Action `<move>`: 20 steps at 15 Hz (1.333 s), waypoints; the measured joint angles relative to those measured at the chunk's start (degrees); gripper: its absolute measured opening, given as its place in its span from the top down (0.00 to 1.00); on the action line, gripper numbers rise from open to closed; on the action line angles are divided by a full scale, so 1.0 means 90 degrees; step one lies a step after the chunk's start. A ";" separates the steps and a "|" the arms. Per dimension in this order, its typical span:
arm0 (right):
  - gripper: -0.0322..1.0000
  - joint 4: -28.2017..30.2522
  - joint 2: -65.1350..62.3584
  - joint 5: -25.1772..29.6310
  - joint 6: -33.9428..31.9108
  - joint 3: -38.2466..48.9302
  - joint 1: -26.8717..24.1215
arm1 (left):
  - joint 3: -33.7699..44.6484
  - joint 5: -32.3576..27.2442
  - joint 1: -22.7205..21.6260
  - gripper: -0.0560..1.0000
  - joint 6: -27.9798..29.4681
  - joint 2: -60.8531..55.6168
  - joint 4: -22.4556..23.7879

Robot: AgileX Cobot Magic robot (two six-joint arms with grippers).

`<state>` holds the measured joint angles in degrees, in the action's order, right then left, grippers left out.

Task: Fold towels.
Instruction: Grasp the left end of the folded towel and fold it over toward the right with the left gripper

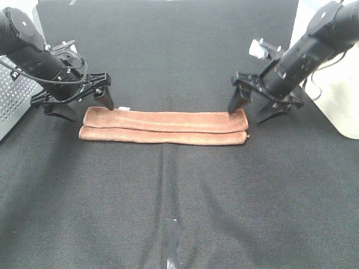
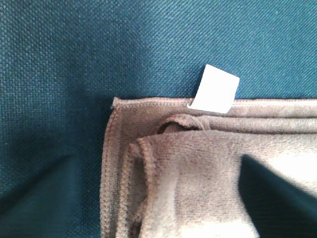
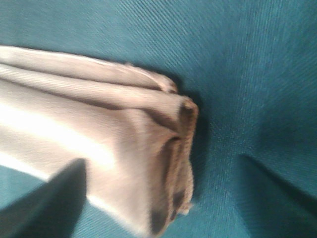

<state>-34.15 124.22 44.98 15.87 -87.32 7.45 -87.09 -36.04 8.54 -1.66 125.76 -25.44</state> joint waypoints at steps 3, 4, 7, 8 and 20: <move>0.16 0.0064 -0.0172 0.0000 0.0000 -0.0019 0.0000 | -0.0013 -0.0013 0.0000 0.09 0.0000 0.0045 0.0070; 0.16 0.0089 -0.0166 0.0000 0.0000 -0.0019 0.0000 | -0.0019 -0.0006 0.0000 0.09 0.0000 0.0115 0.0032; 0.15 0.0115 -0.0166 -0.0025 0.0000 -0.0019 -0.0006 | -0.0025 0.0013 0.0000 0.14 0.0000 0.0331 -0.0274; 0.15 0.0115 -0.0166 -0.0025 0.0000 -0.0019 -0.0006 | -0.0032 0.0025 0.0000 0.18 0.0000 0.0382 -0.0318; 0.15 0.0331 -0.0166 -0.0019 0.0000 -0.0019 -0.0006 | -0.0490 -0.0910 -0.0006 0.89 0.0306 0.0019 0.0618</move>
<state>-31.17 122.73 44.81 15.87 -87.49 7.39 -91.50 -44.23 8.48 1.09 125.94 -19.88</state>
